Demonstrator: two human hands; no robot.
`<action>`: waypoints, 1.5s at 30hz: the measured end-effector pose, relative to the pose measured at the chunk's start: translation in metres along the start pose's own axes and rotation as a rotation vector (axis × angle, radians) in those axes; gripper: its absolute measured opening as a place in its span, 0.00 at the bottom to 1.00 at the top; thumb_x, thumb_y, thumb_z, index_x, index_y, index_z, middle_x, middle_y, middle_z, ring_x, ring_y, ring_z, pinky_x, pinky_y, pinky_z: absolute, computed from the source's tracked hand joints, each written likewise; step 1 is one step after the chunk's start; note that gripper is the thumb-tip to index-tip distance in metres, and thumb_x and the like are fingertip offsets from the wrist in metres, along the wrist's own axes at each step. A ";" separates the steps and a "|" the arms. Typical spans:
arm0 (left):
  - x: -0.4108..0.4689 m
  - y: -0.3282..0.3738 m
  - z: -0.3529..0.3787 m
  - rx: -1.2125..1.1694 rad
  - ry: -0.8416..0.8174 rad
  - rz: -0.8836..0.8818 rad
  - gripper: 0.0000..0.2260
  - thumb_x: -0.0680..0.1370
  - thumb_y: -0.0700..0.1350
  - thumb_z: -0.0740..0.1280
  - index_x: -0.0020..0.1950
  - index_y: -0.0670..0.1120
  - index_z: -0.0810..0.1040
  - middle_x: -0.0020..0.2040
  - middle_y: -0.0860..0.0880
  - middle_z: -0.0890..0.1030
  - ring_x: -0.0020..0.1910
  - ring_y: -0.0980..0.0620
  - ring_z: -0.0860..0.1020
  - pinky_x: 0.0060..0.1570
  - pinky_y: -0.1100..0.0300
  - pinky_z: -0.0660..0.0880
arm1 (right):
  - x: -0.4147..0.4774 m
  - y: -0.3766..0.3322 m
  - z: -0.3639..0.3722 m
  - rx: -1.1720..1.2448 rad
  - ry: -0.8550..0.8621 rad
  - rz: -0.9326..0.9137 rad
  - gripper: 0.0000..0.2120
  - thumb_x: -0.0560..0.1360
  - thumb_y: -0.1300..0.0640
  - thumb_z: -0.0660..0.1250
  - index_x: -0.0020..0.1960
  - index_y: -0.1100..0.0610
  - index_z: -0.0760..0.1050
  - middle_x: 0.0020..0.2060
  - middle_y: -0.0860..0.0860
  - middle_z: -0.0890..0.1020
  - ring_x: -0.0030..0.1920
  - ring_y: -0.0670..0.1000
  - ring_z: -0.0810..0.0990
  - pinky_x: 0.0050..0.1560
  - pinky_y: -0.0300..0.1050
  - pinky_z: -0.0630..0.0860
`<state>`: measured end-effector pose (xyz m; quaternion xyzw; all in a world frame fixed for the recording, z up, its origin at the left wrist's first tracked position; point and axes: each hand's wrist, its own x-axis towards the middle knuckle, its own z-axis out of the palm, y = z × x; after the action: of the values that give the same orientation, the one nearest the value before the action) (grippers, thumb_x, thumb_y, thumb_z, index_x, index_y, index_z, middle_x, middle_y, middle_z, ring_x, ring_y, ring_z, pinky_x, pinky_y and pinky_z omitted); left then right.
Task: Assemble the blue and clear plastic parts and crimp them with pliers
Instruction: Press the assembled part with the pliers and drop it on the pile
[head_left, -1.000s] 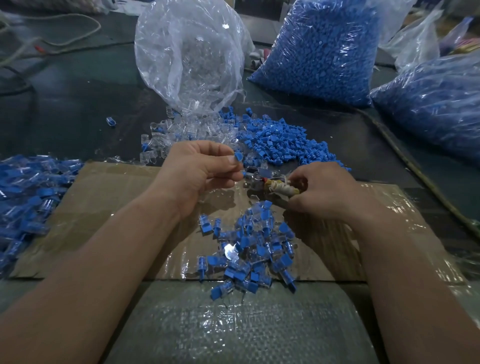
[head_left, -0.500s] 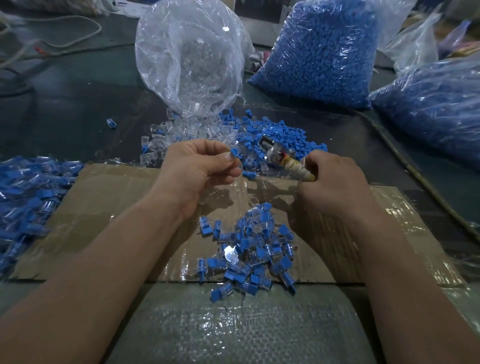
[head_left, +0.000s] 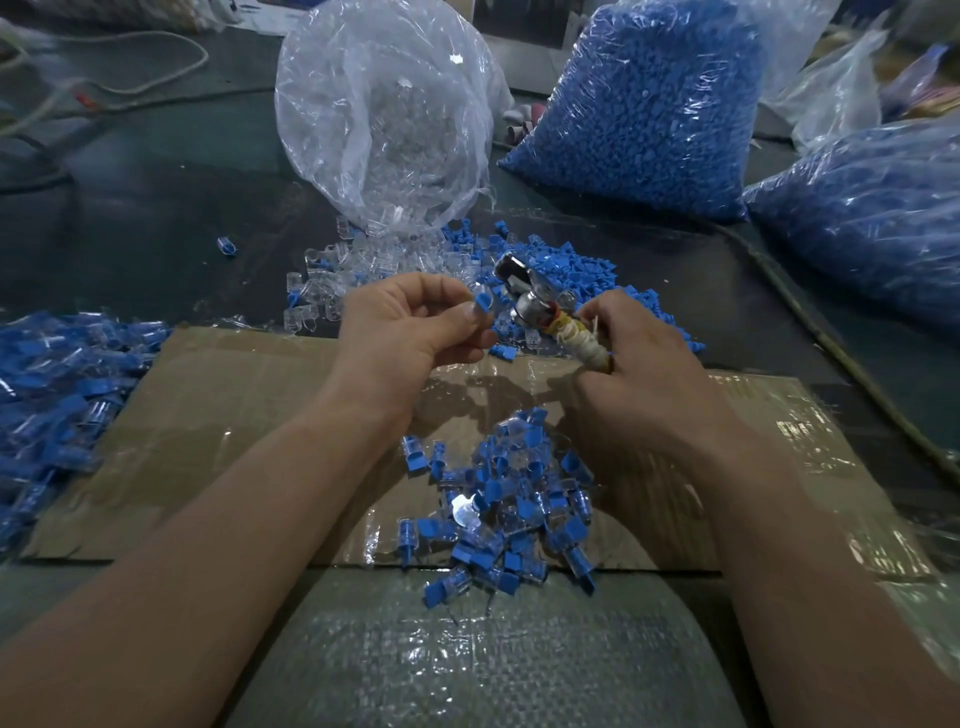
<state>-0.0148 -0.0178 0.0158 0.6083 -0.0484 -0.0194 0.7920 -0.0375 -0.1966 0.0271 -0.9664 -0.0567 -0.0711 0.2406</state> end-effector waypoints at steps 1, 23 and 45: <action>-0.001 0.000 0.001 0.009 0.000 0.008 0.07 0.71 0.31 0.66 0.38 0.42 0.76 0.31 0.48 0.82 0.32 0.52 0.81 0.32 0.65 0.77 | 0.000 -0.001 0.001 0.000 -0.014 -0.004 0.10 0.70 0.60 0.65 0.48 0.53 0.66 0.38 0.45 0.69 0.37 0.43 0.66 0.33 0.40 0.60; -0.004 0.002 0.006 0.061 -0.006 0.077 0.09 0.72 0.29 0.65 0.38 0.42 0.75 0.29 0.50 0.81 0.30 0.54 0.80 0.33 0.65 0.78 | 0.001 -0.004 0.001 -0.068 -0.060 -0.049 0.08 0.70 0.59 0.65 0.44 0.52 0.66 0.35 0.44 0.68 0.35 0.42 0.65 0.32 0.38 0.59; -0.003 -0.001 0.004 0.187 0.065 0.142 0.08 0.71 0.31 0.67 0.37 0.44 0.76 0.30 0.51 0.81 0.30 0.55 0.80 0.33 0.65 0.78 | 0.003 -0.012 0.006 -0.026 -0.022 -0.038 0.02 0.70 0.60 0.64 0.42 0.55 0.71 0.34 0.48 0.74 0.36 0.48 0.72 0.34 0.40 0.66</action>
<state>-0.0183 -0.0215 0.0154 0.6748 -0.0672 0.0610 0.7324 -0.0353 -0.1831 0.0276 -0.9688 -0.0770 -0.0658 0.2261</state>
